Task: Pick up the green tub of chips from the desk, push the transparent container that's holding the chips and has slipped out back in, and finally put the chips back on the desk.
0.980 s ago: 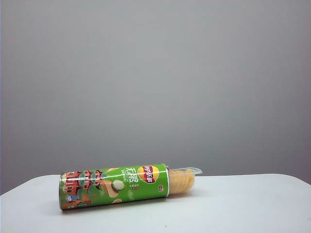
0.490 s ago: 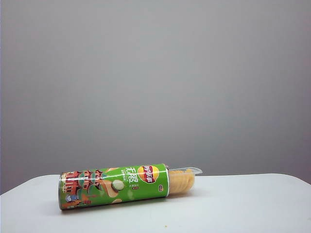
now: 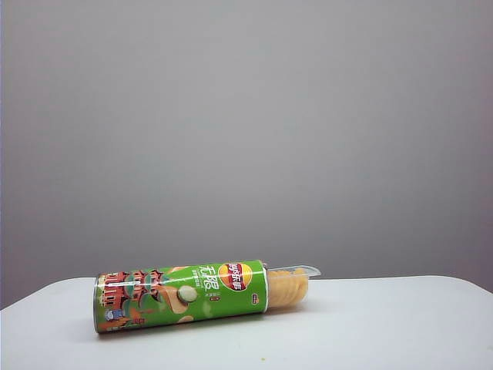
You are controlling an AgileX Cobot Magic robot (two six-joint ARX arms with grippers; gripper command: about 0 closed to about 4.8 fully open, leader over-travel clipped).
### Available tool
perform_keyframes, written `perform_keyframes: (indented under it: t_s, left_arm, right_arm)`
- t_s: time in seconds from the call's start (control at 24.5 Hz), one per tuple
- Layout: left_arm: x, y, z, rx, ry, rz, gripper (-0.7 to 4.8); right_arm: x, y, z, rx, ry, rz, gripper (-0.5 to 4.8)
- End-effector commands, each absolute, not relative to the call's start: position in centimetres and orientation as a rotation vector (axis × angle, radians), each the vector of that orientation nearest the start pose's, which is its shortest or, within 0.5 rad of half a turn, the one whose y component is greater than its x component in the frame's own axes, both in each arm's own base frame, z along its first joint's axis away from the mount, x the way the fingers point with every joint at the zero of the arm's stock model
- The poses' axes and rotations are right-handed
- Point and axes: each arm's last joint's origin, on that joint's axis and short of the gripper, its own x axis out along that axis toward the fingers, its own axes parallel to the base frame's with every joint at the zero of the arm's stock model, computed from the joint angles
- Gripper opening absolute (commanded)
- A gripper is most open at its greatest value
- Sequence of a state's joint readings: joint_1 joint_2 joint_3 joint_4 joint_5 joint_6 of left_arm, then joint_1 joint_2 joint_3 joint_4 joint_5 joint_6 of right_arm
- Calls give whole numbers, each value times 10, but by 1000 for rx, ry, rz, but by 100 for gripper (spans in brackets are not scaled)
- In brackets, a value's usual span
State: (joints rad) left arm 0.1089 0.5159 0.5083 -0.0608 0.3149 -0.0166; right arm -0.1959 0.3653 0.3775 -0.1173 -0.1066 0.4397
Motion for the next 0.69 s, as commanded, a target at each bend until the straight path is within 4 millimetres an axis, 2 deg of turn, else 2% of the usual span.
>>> perform_keyframes:
  t_s: [0.04, 0.08, 0.12, 0.16, 0.24, 0.37, 0.41, 0.45, 0.49, 0.61, 0.69]
  left_arm:
    - [163, 7, 301, 150, 110, -292, 91]
    - [182, 8, 304, 178, 145, -328, 99]
    - [190, 8, 304, 186, 161, -359, 117]
    - [211, 8, 303, 178, 199, -445, 157]
    - [241, 9, 295, 148, 262, -540, 162]
    - [268, 3, 288, 161, 321, -582, 162]
    - [274, 0, 286, 194, 328, -601, 162]
    - [286, -7, 280, 299, 335, -633, 178]
    - [291, -13, 276, 354, 340, -643, 206]
    - [303, -44, 254, 541, 409, -667, 339]
    - [306, -57, 240, 611, 459, -717, 345]
  right_arm:
    - [132, -30, 282, 443, 79, -54, -5]
    - [138, -31, 293, 428, 47, -45, -5]
    - [144, -33, 299, 425, 35, -43, -5]
    - [155, -36, 307, 424, 35, -25, -5]
    - [178, -40, 314, 437, 93, 61, -5]
    - [207, -46, 314, 474, 193, 153, -5]
    - [216, -48, 314, 487, 222, 193, -5]
    - [231, -50, 313, 499, 256, 236, -5]
    - [241, -49, 312, 500, 274, 261, -5]
    - [276, -53, 303, 449, 334, 388, -5]
    - [297, -55, 291, 449, 387, 559, -5]
